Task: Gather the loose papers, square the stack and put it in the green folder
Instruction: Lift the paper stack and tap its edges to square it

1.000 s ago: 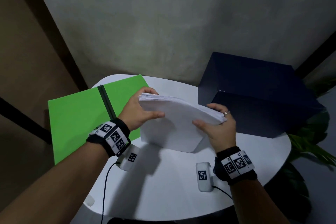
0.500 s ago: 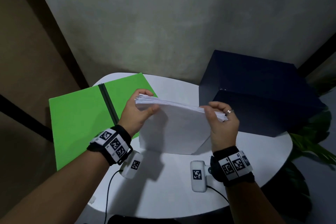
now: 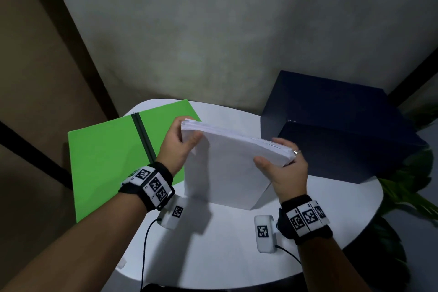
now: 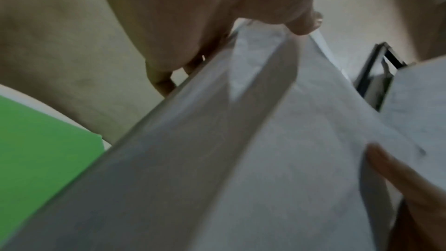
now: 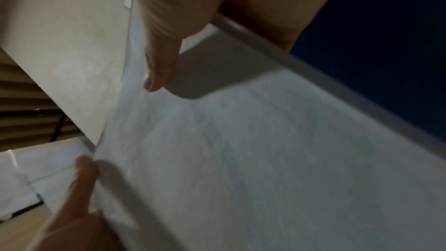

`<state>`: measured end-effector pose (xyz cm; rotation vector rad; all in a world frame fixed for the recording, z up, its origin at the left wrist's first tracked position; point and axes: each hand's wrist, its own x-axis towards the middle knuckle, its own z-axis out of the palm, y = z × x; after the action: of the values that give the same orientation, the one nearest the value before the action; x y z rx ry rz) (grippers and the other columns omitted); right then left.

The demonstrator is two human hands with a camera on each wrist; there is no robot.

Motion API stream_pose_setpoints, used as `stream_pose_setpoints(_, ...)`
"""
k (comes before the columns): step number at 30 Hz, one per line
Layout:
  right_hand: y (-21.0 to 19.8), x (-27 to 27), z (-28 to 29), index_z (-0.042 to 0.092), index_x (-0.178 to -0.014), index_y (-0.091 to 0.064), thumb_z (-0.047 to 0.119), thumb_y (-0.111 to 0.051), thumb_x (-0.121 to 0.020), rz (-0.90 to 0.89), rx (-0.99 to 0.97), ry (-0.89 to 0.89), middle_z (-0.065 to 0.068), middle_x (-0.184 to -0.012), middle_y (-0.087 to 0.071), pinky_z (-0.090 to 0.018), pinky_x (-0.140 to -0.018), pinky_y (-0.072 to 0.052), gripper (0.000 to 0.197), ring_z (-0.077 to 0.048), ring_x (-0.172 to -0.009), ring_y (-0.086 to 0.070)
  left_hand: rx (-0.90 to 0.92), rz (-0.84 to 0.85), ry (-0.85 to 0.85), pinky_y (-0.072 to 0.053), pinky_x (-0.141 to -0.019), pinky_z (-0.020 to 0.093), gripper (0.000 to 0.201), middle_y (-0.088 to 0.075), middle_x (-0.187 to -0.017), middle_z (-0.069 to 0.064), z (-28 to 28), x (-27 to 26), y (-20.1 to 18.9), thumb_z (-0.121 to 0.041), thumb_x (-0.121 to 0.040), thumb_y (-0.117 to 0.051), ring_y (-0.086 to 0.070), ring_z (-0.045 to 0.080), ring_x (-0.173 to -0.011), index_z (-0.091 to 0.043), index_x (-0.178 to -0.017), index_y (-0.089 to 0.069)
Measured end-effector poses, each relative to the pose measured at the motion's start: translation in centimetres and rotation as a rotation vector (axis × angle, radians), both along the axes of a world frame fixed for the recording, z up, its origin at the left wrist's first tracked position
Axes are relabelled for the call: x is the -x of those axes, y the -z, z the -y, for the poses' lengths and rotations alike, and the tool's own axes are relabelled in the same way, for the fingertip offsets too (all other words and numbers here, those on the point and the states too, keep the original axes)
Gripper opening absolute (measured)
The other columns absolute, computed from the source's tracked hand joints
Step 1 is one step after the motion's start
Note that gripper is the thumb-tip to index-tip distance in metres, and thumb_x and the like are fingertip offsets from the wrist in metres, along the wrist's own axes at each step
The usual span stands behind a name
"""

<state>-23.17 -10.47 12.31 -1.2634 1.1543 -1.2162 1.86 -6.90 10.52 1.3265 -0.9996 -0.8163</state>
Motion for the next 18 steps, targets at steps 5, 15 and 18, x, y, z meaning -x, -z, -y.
stream_pose_setpoints(5, 0.1, -0.3, 0.2, 0.020, -0.115, -0.061, -0.004, -0.090, -0.058, -0.001, 0.051, 0.012, -0.001, -0.110, -0.066, -0.027, -0.081, -0.058, 0.068, -0.005, -0.091, -0.067, 0.006, -0.063, 0.062, -0.053, -0.086, 0.034, 0.092, -0.065, -0.105, 0.003, 0.0, 0.4, -0.2, -0.075, -0.046, -0.079, -0.064, 0.018, -0.094, -0.021, -0.115, -0.052)
stream_pose_setpoints(15, 0.6, -0.4, 0.4, 0.014, -0.112, -0.064, -0.002, -0.089, -0.061, 0.065, -0.033, 0.024, -0.009, -0.107, -0.072, -0.040, -0.085, -0.059, 0.059, -0.022, -0.097, -0.070, -0.095, -0.080, 0.079, -0.051, -0.099, 0.043, 0.094, -0.071, -0.113, 0.003, -0.2, 1.0, -0.4, -0.060, -0.045, -0.089, -0.068, 0.018, -0.107, -0.017, -0.122, -0.056)
stream_pose_setpoints(18, 0.7, -0.7, 0.4, 0.013, -0.101, -0.069, 0.001, -0.088, -0.064, 0.073, -0.093, 0.031, -0.008, -0.099, -0.075, -0.037, -0.082, -0.060, 0.044, -0.028, -0.096, -0.073, -0.116, -0.048, 0.079, -0.053, -0.097, 0.047, 0.065, -0.075, -0.106, 0.002, -0.3, 1.4, -0.7, -0.037, -0.061, -0.089, -0.071, 0.017, -0.101, -0.011, -0.115, -0.065)
